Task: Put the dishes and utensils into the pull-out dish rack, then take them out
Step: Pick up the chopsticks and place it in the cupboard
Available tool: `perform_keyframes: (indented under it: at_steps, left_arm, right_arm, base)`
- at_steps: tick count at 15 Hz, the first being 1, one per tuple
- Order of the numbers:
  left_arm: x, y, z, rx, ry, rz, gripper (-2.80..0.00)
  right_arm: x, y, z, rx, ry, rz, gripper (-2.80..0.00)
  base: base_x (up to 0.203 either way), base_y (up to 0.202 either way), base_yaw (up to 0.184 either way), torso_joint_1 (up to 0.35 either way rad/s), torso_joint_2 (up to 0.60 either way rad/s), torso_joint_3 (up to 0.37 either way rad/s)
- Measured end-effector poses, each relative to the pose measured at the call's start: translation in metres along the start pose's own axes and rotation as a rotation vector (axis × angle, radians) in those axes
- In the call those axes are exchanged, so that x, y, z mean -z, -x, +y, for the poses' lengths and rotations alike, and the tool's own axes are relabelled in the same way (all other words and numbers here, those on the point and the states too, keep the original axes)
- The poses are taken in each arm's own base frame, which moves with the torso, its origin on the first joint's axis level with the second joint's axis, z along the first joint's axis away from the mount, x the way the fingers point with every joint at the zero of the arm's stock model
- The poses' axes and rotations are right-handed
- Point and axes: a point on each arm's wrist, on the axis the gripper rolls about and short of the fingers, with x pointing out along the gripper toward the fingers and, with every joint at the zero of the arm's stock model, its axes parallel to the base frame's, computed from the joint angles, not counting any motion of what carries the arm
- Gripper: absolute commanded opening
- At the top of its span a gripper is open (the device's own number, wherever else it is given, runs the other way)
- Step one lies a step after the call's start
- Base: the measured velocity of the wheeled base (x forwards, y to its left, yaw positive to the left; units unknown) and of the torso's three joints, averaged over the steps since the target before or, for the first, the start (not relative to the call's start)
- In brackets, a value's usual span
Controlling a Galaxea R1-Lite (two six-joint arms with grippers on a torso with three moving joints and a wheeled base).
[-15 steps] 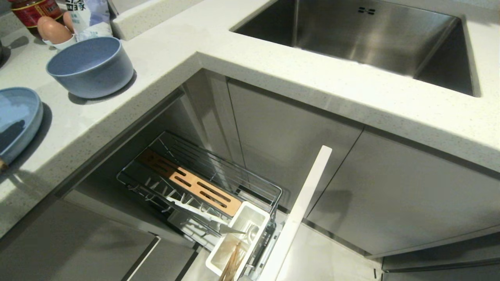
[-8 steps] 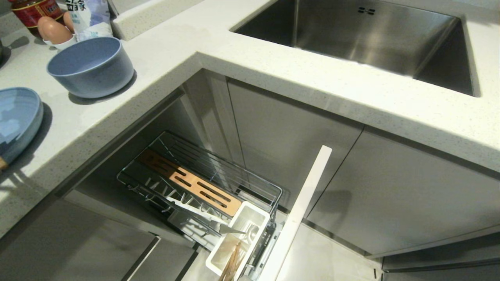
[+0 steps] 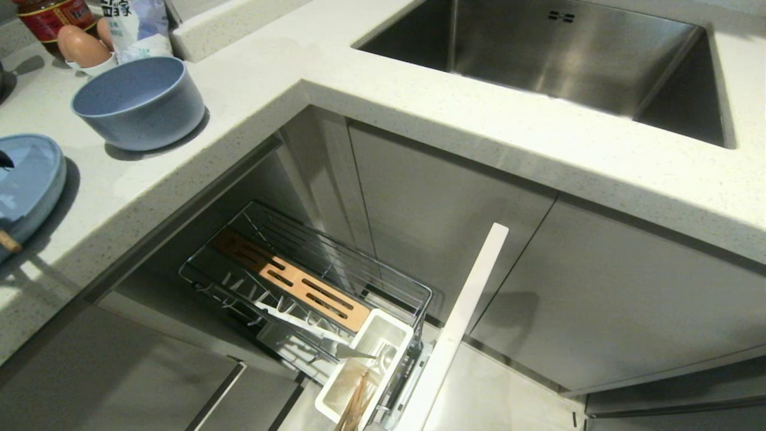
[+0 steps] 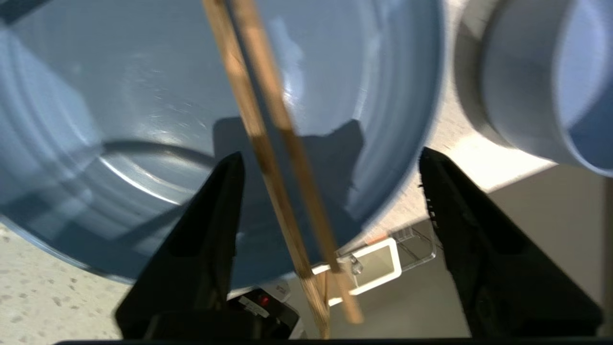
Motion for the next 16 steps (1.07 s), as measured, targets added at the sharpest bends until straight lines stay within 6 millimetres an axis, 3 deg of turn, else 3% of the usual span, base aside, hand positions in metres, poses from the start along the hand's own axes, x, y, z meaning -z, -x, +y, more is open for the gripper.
perform_keyframes:
  at_steps: [16]
  left_arm:
    - [0.0,-0.021,0.007,-0.112,0.006,0.025,0.0]
  right_arm:
    - [0.0,0.0,0.0,0.0,0.0,0.0,-2.8]
  base:
    - [0.0,0.0,0.0,0.0,0.0,0.0]
